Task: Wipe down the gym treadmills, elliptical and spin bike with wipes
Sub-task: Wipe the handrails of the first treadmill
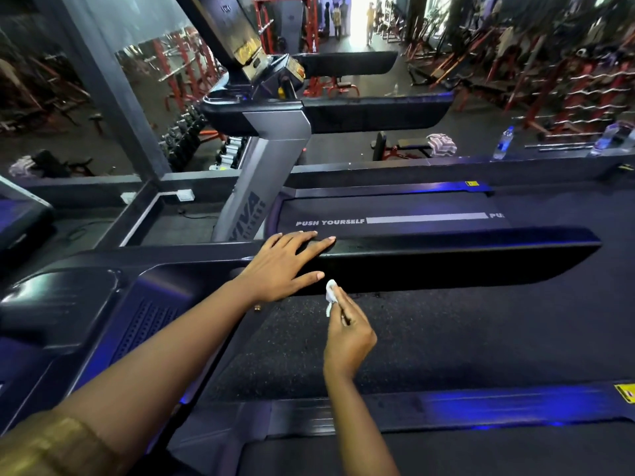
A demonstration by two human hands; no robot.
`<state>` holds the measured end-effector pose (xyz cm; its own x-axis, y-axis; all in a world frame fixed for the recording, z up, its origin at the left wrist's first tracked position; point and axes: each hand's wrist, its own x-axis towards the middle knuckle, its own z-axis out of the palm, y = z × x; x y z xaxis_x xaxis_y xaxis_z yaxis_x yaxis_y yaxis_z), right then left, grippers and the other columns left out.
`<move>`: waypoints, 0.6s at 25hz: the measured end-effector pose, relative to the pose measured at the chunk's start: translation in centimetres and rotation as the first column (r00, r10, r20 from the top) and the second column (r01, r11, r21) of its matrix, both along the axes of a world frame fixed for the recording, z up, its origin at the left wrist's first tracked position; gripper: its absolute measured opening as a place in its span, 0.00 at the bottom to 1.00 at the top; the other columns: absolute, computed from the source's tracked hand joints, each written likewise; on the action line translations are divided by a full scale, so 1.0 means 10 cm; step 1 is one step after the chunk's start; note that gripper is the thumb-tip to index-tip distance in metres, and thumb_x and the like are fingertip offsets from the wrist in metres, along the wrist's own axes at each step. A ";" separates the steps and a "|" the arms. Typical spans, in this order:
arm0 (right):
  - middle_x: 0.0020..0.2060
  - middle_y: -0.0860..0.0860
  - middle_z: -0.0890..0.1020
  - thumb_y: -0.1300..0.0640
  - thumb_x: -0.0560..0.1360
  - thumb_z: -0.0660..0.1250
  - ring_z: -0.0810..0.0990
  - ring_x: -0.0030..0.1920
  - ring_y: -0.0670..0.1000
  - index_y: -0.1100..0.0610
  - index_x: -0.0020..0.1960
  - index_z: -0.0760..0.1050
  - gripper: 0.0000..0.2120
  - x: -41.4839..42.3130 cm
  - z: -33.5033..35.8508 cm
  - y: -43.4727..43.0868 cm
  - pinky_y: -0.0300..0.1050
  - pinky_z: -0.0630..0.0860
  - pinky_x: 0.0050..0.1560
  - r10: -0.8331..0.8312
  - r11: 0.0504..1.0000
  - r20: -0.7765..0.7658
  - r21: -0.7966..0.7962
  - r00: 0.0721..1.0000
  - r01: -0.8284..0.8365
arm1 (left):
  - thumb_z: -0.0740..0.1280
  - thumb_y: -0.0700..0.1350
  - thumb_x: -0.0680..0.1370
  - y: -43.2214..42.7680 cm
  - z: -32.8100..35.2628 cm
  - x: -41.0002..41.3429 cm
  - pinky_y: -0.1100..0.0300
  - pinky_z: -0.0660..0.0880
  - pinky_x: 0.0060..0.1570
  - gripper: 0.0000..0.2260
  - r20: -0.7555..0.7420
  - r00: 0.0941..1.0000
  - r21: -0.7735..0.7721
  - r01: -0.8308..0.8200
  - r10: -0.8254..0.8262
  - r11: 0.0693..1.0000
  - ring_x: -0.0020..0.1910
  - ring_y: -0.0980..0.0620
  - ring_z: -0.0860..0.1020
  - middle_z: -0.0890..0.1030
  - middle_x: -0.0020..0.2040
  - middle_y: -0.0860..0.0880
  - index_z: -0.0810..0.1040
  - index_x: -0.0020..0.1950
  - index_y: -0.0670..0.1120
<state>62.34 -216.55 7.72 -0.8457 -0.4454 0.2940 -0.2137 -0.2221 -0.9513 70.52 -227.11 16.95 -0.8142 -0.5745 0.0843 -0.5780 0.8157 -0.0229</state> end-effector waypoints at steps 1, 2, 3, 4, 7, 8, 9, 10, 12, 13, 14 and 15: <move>0.47 0.51 0.84 0.75 0.68 0.69 0.80 0.49 0.37 0.62 0.51 0.82 0.14 -0.05 0.04 0.07 0.28 0.74 0.50 0.056 0.998 -0.070 0.021 0.996 -0.055 | 0.48 0.65 0.77 0.05 0.00 0.03 0.50 0.53 0.71 0.29 -0.008 1.000 0.046 -0.024 0.024 0.999 0.74 0.48 0.58 0.59 0.76 0.48 0.49 0.77 0.57; 0.47 0.51 0.84 0.74 0.68 0.69 0.80 0.50 0.39 0.62 0.51 0.82 0.15 -0.12 0.09 0.14 0.28 0.73 0.52 0.109 0.994 -0.143 0.043 0.984 -0.104 | 0.54 0.62 0.79 0.13 0.02 0.08 0.48 0.51 0.73 0.29 -0.034 0.997 0.083 -0.061 0.064 0.995 0.75 0.48 0.56 0.58 0.76 0.48 0.50 0.77 0.57; 0.48 0.52 0.84 0.74 0.68 0.69 0.80 0.50 0.40 0.61 0.51 0.82 0.15 -0.19 0.14 0.18 0.28 0.72 0.53 0.159 0.987 -0.205 0.059 0.966 -0.150 | 0.58 0.58 0.79 0.21 0.06 0.13 0.47 0.51 0.74 0.28 -0.073 0.990 0.110 -0.109 0.117 0.988 0.75 0.48 0.56 0.58 0.76 0.48 0.52 0.77 0.56; 0.48 0.52 0.84 0.74 0.68 0.69 0.80 0.50 0.42 0.60 0.51 0.82 0.15 -0.28 0.20 0.20 0.28 0.72 0.54 0.212 0.977 -0.259 0.075 0.943 -0.199 | 0.60 0.55 0.79 0.30 0.09 0.19 0.45 0.53 0.73 0.28 -0.109 0.977 0.123 -0.170 0.183 0.978 0.75 0.47 0.56 0.58 0.76 0.48 0.53 0.77 0.55; 0.49 0.53 0.83 0.74 0.69 0.68 0.78 0.51 0.41 0.60 0.52 0.82 0.16 -0.52 0.41 0.19 0.27 0.70 0.56 0.402 0.914 -0.419 0.135 0.814 -0.382 | 0.60 0.54 0.79 0.64 0.16 0.34 0.47 0.54 0.73 0.29 -0.076 0.908 0.072 -0.406 0.411 0.911 0.75 0.48 0.55 0.55 0.77 0.49 0.51 0.77 0.55; 0.49 0.53 0.83 0.74 0.69 0.68 0.78 0.51 0.41 0.60 0.52 0.82 0.16 -0.60 0.48 0.17 0.27 0.70 0.56 0.450 0.889 -0.483 0.162 0.751 -0.428 | 0.59 0.55 0.80 0.77 0.17 0.38 0.47 0.54 0.73 0.29 -0.032 0.879 0.055 -0.473 0.475 0.879 0.76 0.49 0.53 0.53 0.77 0.49 0.50 0.77 0.55; 0.49 0.52 0.83 0.74 0.68 0.69 0.78 0.50 0.41 0.59 0.52 0.82 0.17 -0.68 0.55 0.14 0.27 0.70 0.56 0.483 0.866 -0.554 0.190 0.678 -0.462 | 0.59 0.55 0.80 0.88 0.16 0.41 0.47 0.53 0.73 0.30 0.015 0.851 0.042 -0.525 0.525 0.850 0.76 0.49 0.52 0.52 0.77 0.50 0.48 0.77 0.56; 0.49 0.52 0.83 0.74 0.68 0.69 0.79 0.50 0.42 0.59 0.53 0.82 0.18 -0.75 0.61 0.13 0.28 0.71 0.56 0.514 0.840 -0.623 0.228 0.589 -0.492 | 0.58 0.56 0.80 0.99 0.15 0.44 0.47 0.53 0.73 0.30 0.058 0.825 0.020 -0.564 0.562 0.826 0.76 0.49 0.51 0.51 0.78 0.51 0.46 0.77 0.56; 0.50 0.52 0.83 0.74 0.67 0.68 0.81 0.49 0.47 0.58 0.53 0.82 0.18 -0.86 0.76 0.07 0.32 0.72 0.55 0.535 0.788 -0.761 0.294 0.366 -0.540 | 0.57 0.57 0.80 1.17 0.13 0.51 0.49 0.54 0.73 0.30 0.113 0.778 -0.062 -0.616 0.619 0.785 0.76 0.48 0.51 0.50 0.78 0.50 0.44 0.77 0.56; 0.49 0.52 0.84 0.72 0.67 0.67 0.82 0.48 0.49 0.59 0.52 0.82 0.17 -0.87 0.84 -0.01 0.34 0.72 0.53 0.506 0.779 -0.825 0.312 0.251 -0.544 | 0.57 0.56 0.80 1.21 0.11 0.54 0.49 0.55 0.72 0.31 0.112 0.757 -0.089 -0.638 0.644 0.765 0.76 0.48 0.52 0.50 0.78 0.49 0.44 0.78 0.55; 0.49 0.53 0.84 0.69 0.68 0.66 0.83 0.48 0.51 0.59 0.51 0.82 0.14 -0.85 0.93 -0.11 0.36 0.74 0.52 0.469 0.773 -0.873 0.330 0.137 -0.541 | 0.57 0.56 0.80 1.24 0.11 0.56 0.49 0.56 0.71 0.31 0.105 0.738 -0.101 -0.659 0.667 0.745 0.76 0.48 0.52 0.51 0.78 0.48 0.44 0.78 0.54; 0.49 0.54 0.84 0.65 0.70 0.64 0.83 0.48 0.52 0.60 0.50 0.82 0.12 -0.81 1.00 -0.22 0.38 0.75 0.52 0.433 0.761 -0.901 0.358 0.013 -0.542 | 0.57 0.56 0.80 1.26 0.09 0.58 0.49 0.56 0.71 0.31 0.113 0.725 -0.113 -0.670 0.680 0.734 0.76 0.47 0.53 0.51 0.78 0.47 0.43 0.78 0.54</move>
<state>54.26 -218.73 17.71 0.4774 -0.5628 0.6748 -0.6819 -0.7216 -0.1194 76.31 -214.53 17.85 -0.2188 -0.9741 0.0565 -0.9619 0.2056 -0.1802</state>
